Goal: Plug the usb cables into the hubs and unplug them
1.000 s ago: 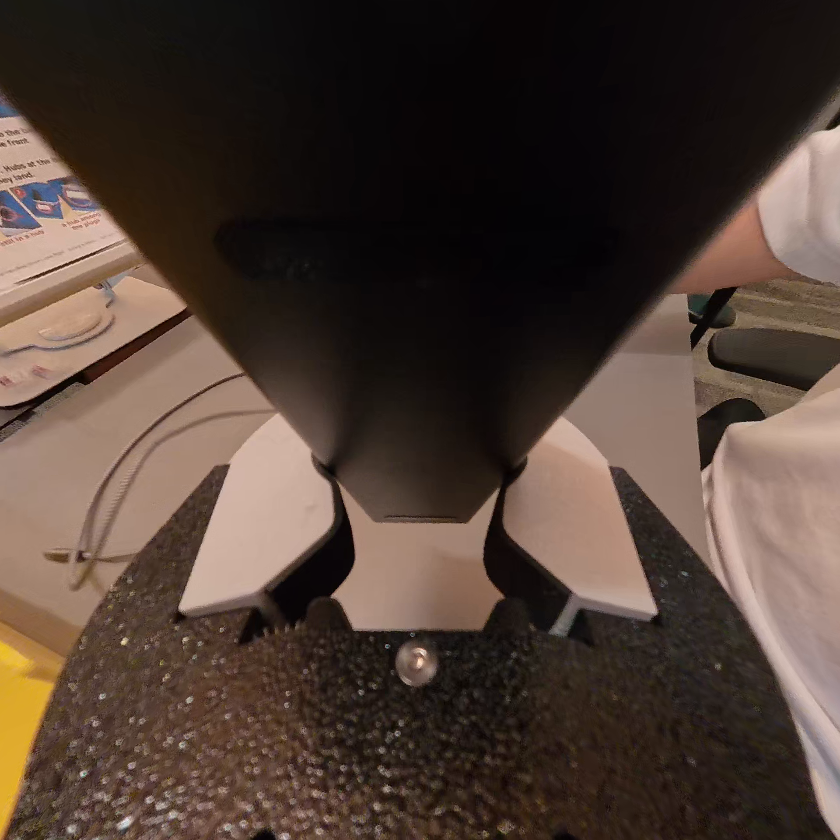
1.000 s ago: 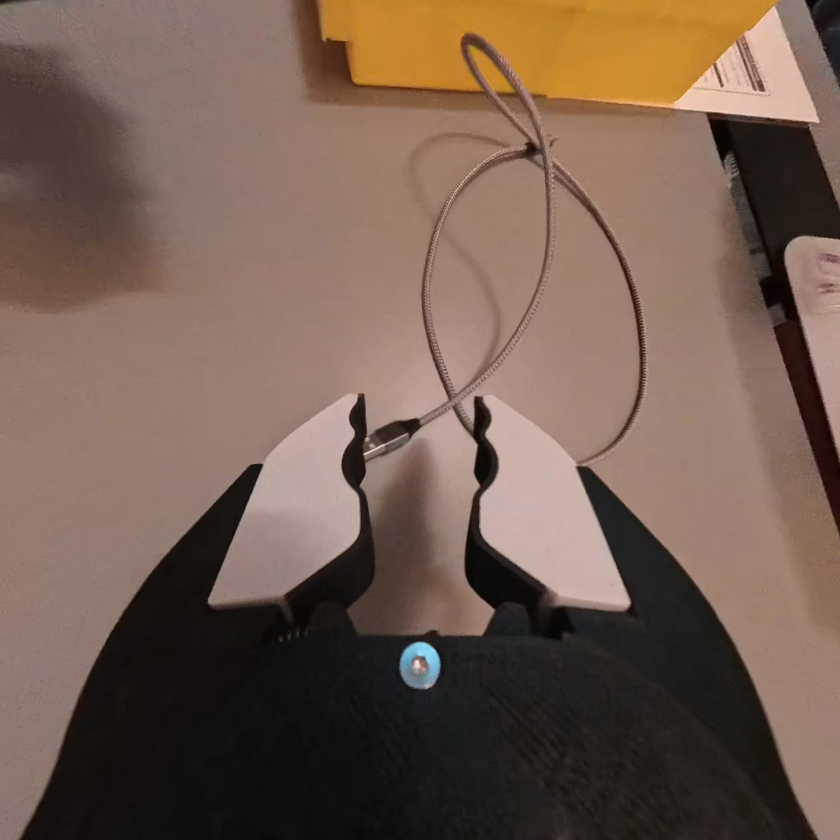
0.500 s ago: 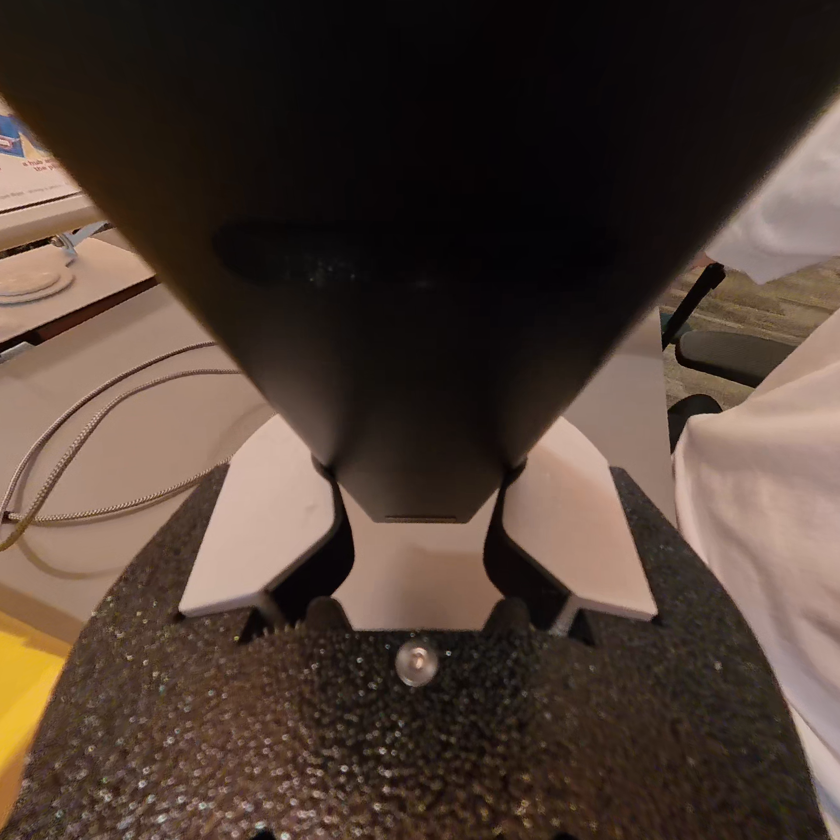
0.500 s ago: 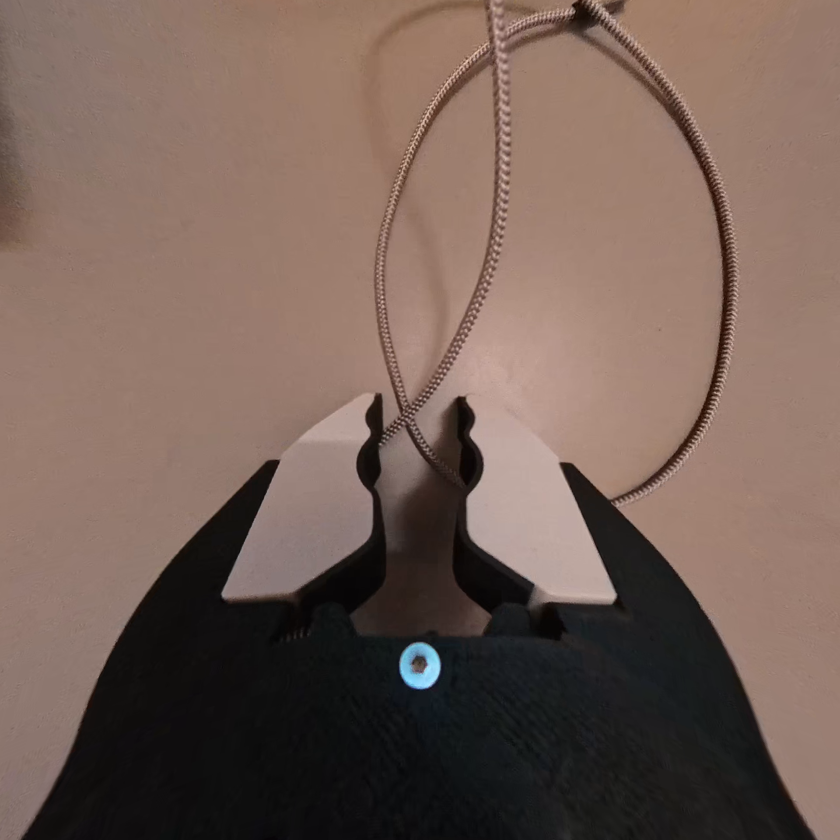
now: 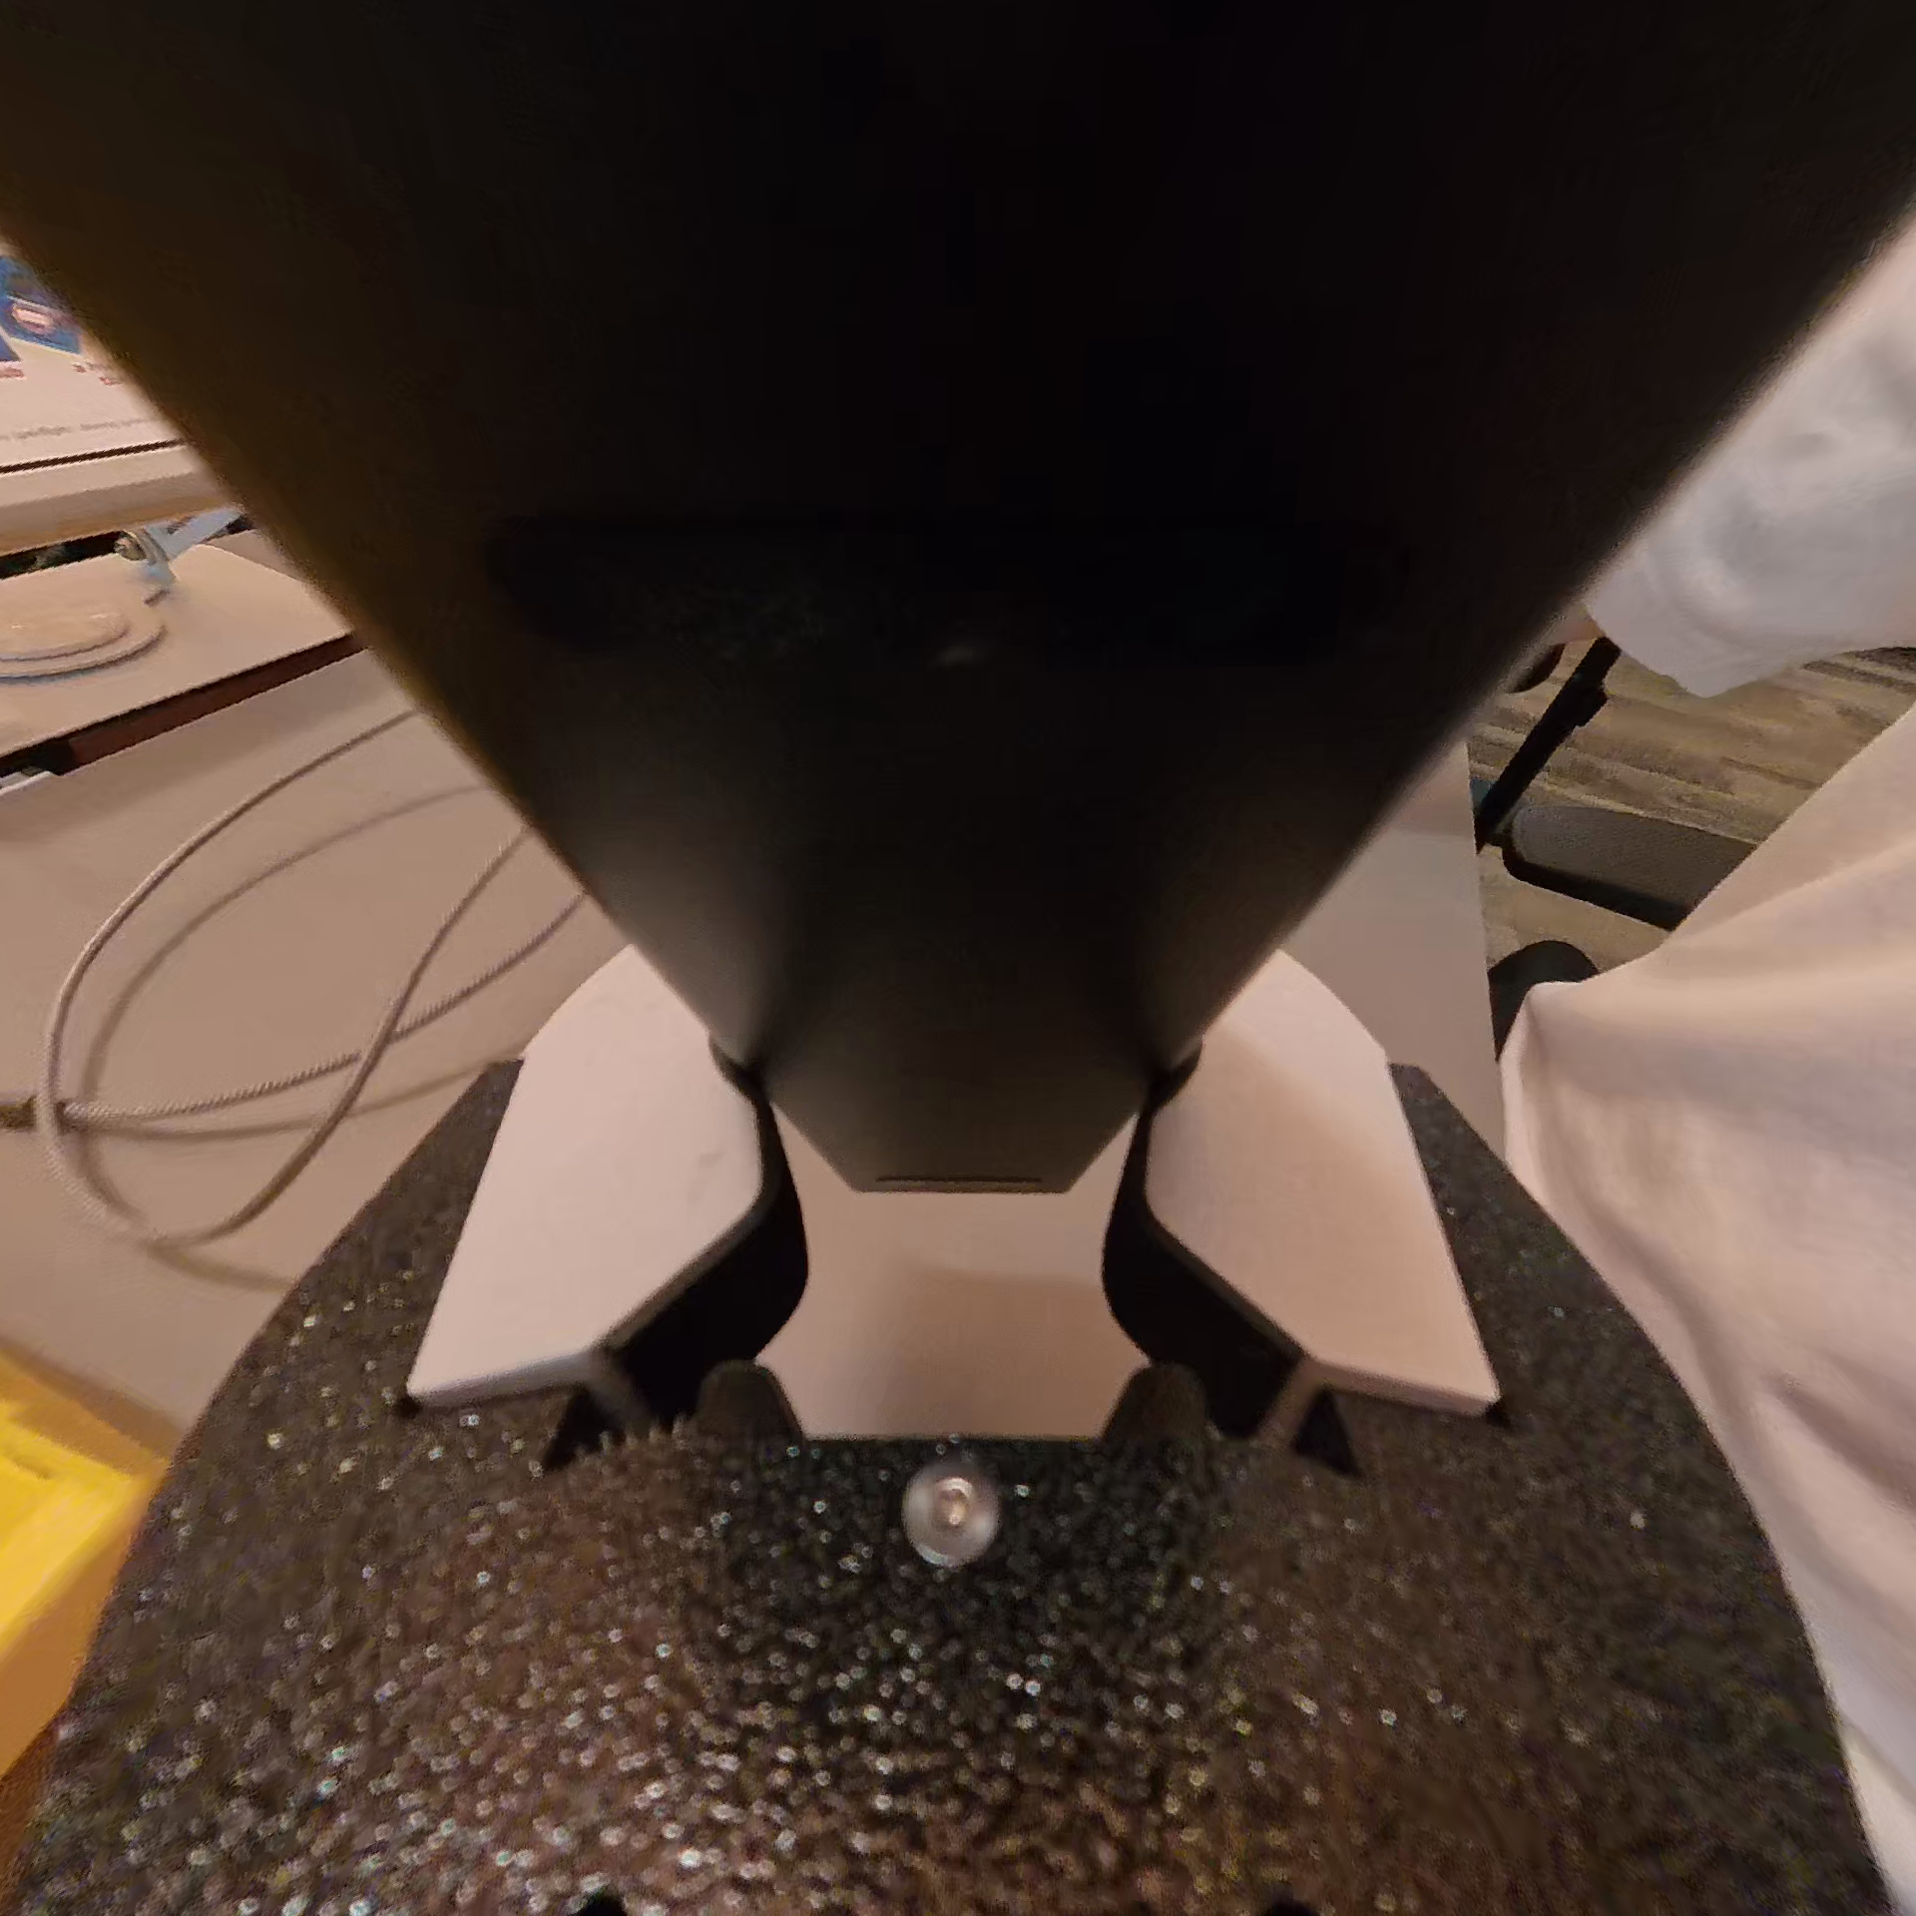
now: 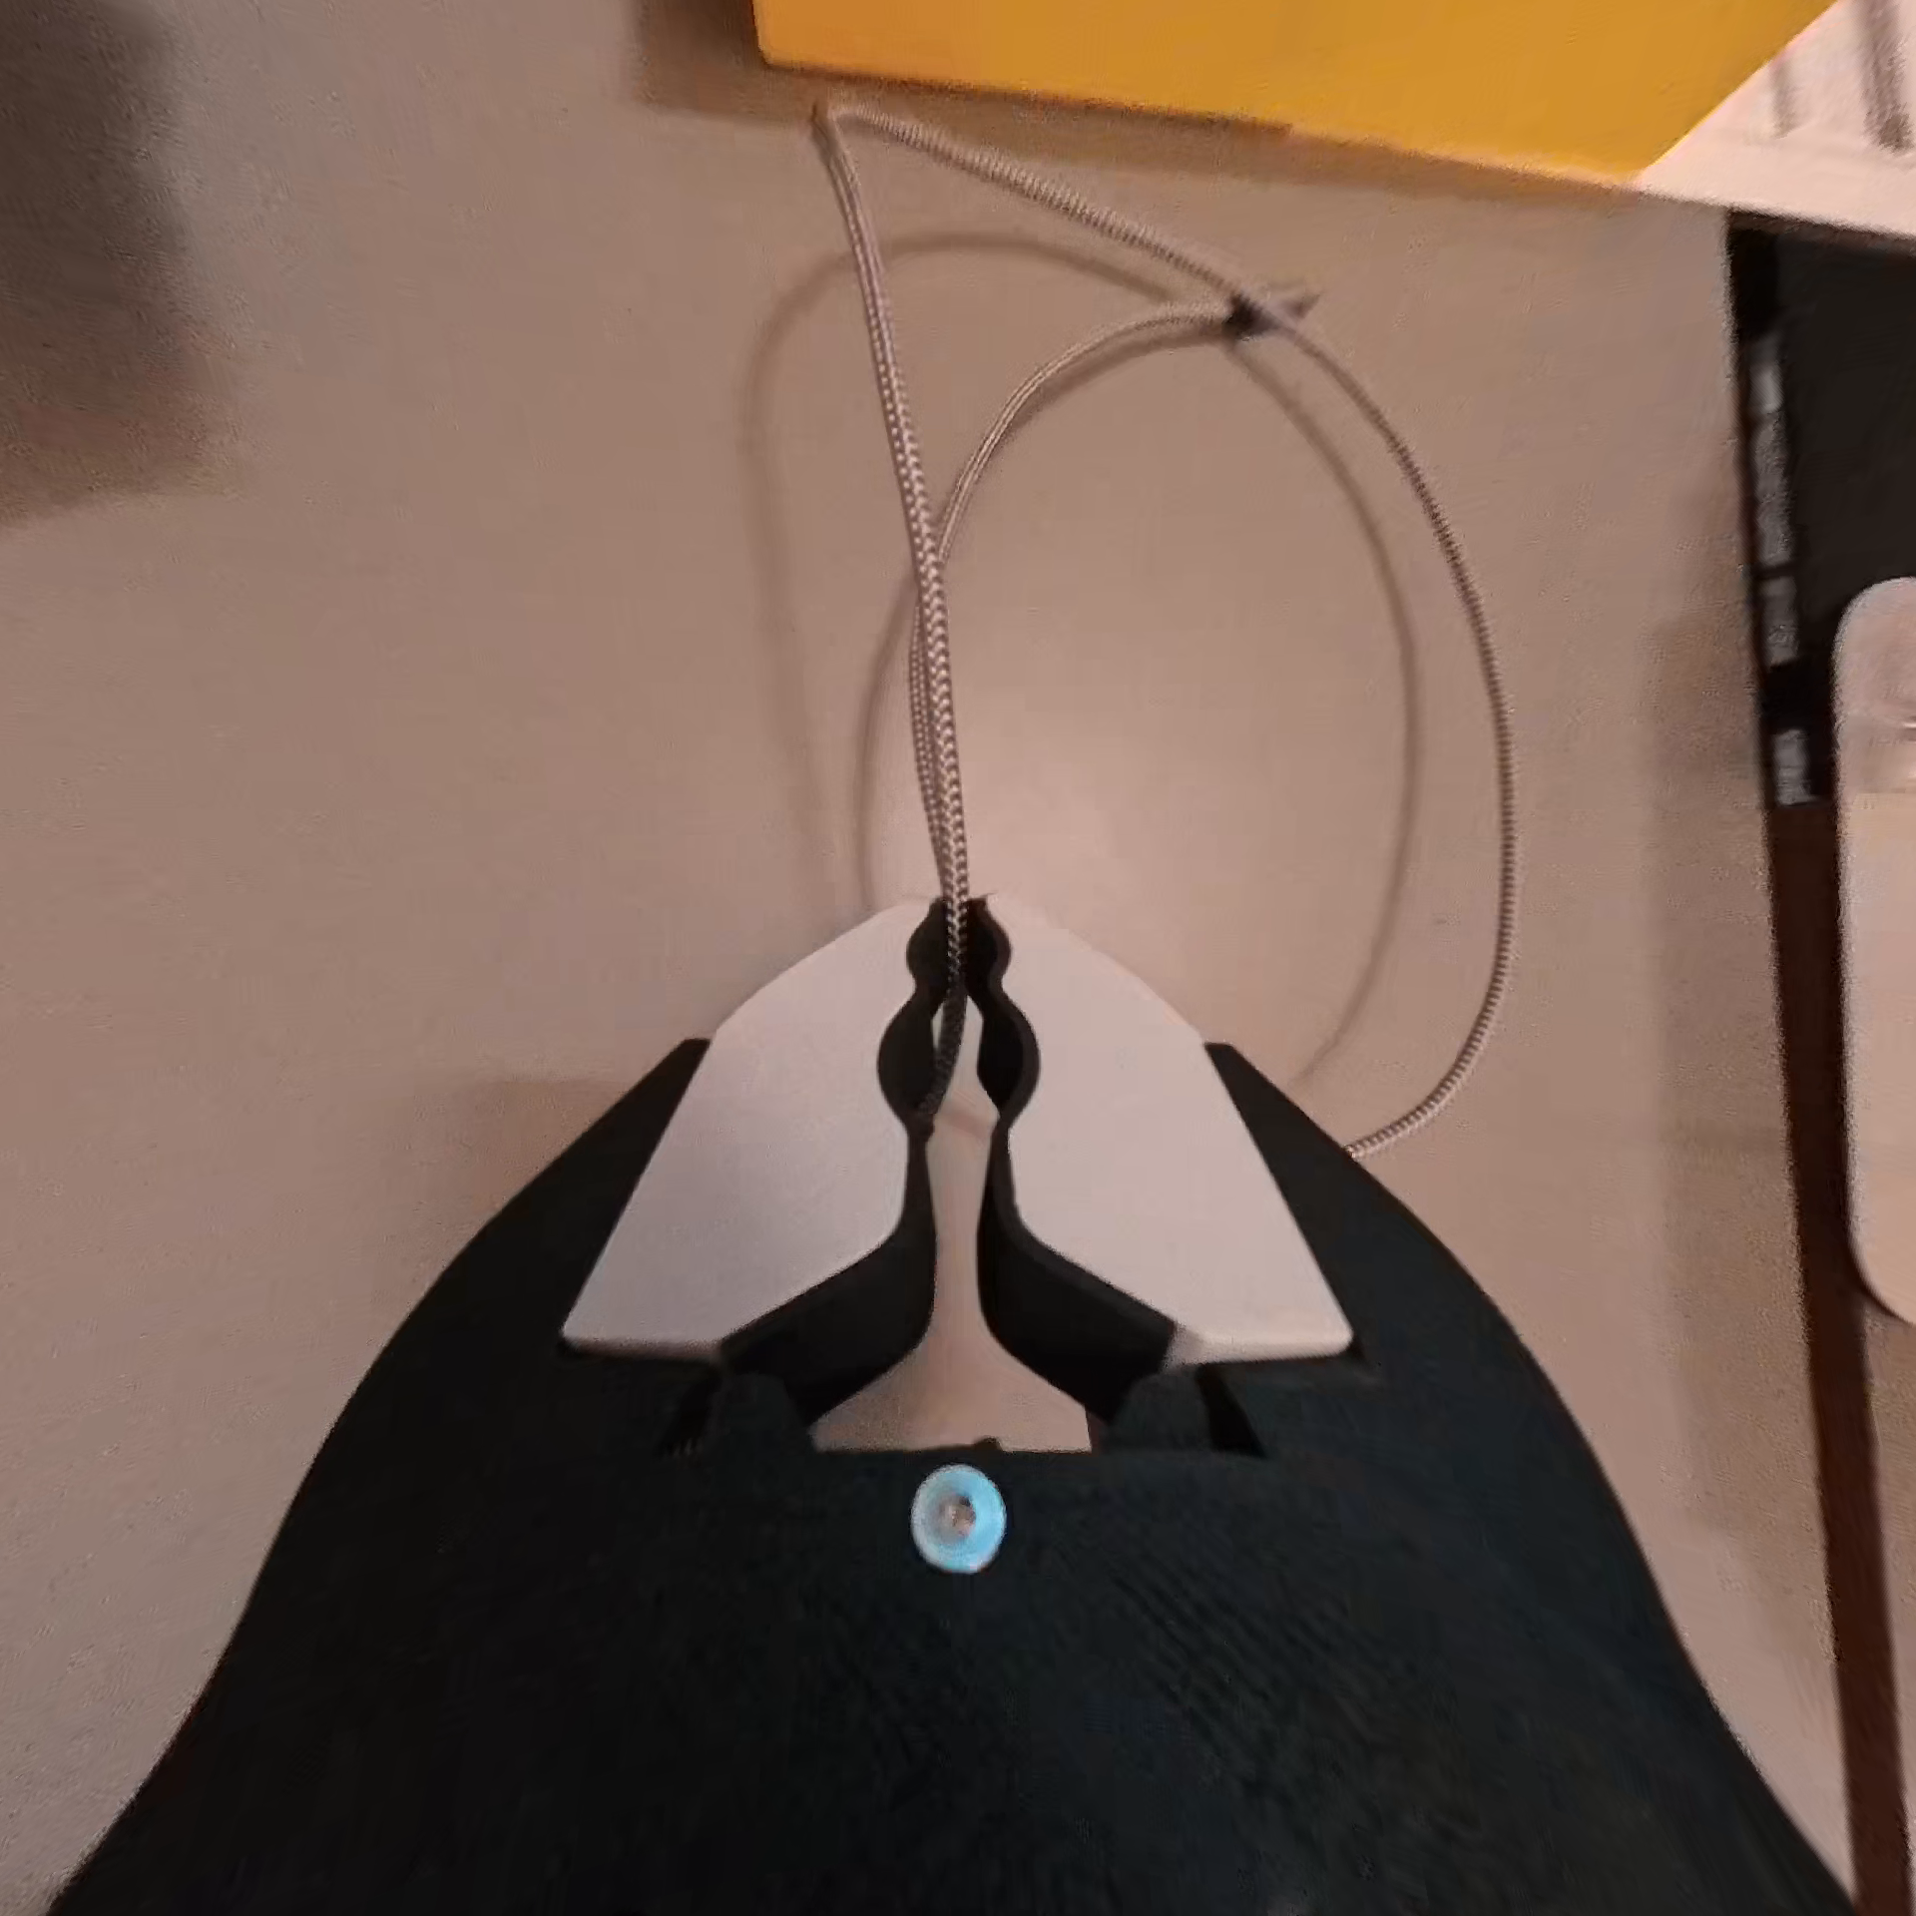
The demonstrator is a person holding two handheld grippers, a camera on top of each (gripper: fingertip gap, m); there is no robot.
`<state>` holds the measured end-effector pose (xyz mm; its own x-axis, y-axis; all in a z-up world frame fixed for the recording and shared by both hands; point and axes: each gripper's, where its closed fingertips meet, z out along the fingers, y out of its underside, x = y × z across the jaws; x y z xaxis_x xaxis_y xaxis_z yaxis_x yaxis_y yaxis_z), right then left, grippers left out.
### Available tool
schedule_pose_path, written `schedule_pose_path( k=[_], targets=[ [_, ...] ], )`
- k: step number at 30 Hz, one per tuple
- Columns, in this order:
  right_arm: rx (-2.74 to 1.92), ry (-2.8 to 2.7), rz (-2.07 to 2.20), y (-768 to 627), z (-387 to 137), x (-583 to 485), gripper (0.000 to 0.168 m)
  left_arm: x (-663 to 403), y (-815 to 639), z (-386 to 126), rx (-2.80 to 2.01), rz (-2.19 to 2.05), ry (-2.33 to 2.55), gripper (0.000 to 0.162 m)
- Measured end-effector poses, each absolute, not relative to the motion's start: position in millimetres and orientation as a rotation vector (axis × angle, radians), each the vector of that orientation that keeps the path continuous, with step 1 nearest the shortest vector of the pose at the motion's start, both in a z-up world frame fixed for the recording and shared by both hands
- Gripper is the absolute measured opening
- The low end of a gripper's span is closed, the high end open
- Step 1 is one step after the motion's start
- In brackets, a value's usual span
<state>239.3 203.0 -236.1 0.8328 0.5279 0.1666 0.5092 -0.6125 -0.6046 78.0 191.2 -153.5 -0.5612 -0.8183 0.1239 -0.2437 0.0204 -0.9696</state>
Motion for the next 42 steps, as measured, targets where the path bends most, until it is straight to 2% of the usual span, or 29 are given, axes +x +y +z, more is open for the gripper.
schedule_pose_path(
  k=[12, 17, 21, 25, 33, 38, 40, 42],
  targets=[
    [-1.896, -0.464, -0.394, 76.8, 20.8, 327.7, 0.004, 70.1, 189.1, -144.0, -1.062, -1.621, 1.768, 0.071],
    [-1.847, -0.34, -0.573, 4.9, 84.9, 366.0, 0.004, 77.3, 179.2, -144.6, -1.047, -1.644, 1.785, 0.07],
    [-1.827, -0.255, -0.652, -42.1, 116.6, 383.0, 0.003, 83.1, 169.9, -142.3, -1.022, -1.641, 1.82, 0.071],
    [-1.94, -0.228, -0.511, -54.7, 79.6, 380.6, 0.003, 89.4, 163.3, -139.7, -1.003, -1.653, 1.837, 0.071],
    [-2.267, -0.246, -0.387, 9.3, -126.0, 353.2, 0.003, 100.3, 142.7, -143.3, -0.99, -1.699, 1.878, 0.071],
    [-2.42, -0.116, -0.15, 32.9, -219.9, 352.9, 0.008, 96.8, 136.2, -143.6, -0.993, -1.692, 1.892, 0.071],
    [-2.513, -0.102, -0.198, 35.7, -242.9, 363.7, 0.013, 93.4, 134.9, -143.8, -0.995, -1.7, 1.889, 0.071],
    [-2.504, -0.144, -0.223, 49.2, -244.8, 362.3, 0.018, 91.1, 134.7, -145.7, -1.005, -1.7, 1.887, 0.071]
  ],
)
